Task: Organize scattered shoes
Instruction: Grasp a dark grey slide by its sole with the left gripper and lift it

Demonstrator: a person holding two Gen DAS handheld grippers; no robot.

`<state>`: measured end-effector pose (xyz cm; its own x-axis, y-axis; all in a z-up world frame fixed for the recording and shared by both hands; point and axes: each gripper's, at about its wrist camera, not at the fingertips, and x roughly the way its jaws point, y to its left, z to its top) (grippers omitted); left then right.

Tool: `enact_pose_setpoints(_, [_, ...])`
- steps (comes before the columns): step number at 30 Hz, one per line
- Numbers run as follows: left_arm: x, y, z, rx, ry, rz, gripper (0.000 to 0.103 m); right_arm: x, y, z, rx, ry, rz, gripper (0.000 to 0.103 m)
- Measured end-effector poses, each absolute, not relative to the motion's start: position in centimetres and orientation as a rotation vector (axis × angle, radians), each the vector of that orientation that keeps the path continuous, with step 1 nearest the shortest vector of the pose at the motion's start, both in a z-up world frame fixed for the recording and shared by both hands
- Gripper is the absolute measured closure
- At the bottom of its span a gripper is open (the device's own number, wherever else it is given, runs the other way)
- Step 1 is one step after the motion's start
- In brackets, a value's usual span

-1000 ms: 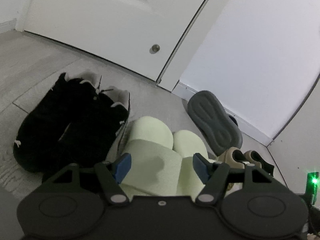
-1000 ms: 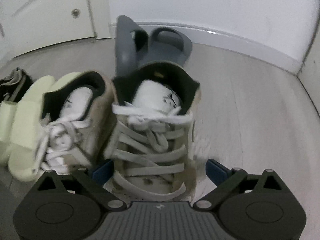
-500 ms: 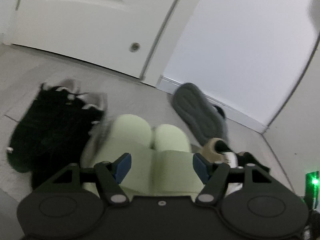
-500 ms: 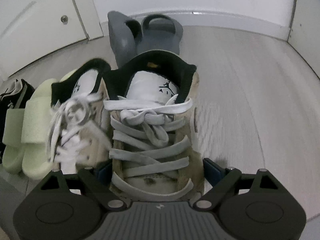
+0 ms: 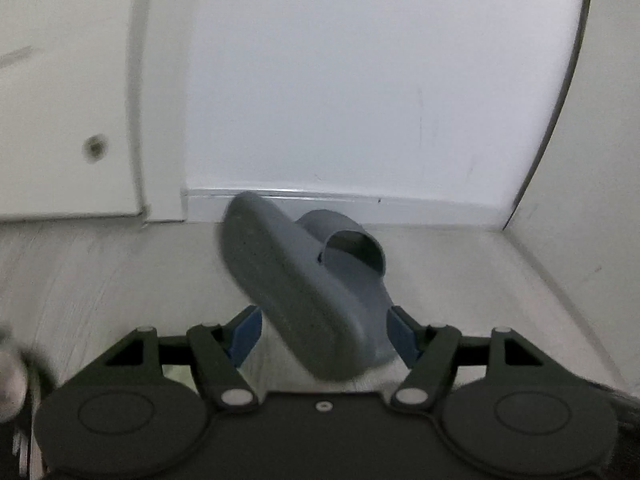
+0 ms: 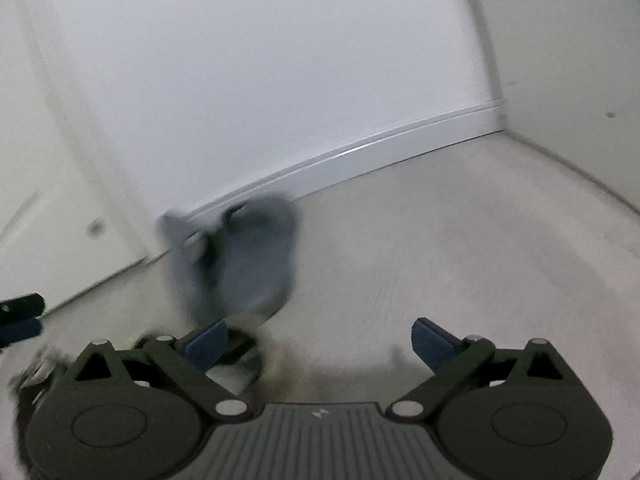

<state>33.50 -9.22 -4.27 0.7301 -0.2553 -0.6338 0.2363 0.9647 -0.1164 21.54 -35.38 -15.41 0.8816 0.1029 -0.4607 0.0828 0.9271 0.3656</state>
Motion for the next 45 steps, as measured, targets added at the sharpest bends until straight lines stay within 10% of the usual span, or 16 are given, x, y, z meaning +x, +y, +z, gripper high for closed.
enact_pose_setpoints(12, [44.8, -12.4, -11.2, 0.002, 0.899, -0.001, 0.035, 23.9, -36.4, -16.6, 0.413, 0.471, 0.031, 0.005])
enact_pose_setpoints(19, [43.6, -9.9, -10.5, -0.223, 0.859, 0.068, 0.074, 23.7, -36.4, -16.2, 0.401, 0.464, 0.048, 0.005])
enact_pose_setpoints(33, [30.6, -14.0, -1.0, -0.564, 0.601, -0.186, 0.074, 21.2, -41.2, -13.3, 0.549, 0.284, -0.002, 0.005])
enact_pose_setpoints(45, [23.4, -26.2, -12.0, -0.817, 0.793, -0.404, 0.074, 15.4, -51.8, -13.4, 0.665, 0.232, -0.31, 0.005])
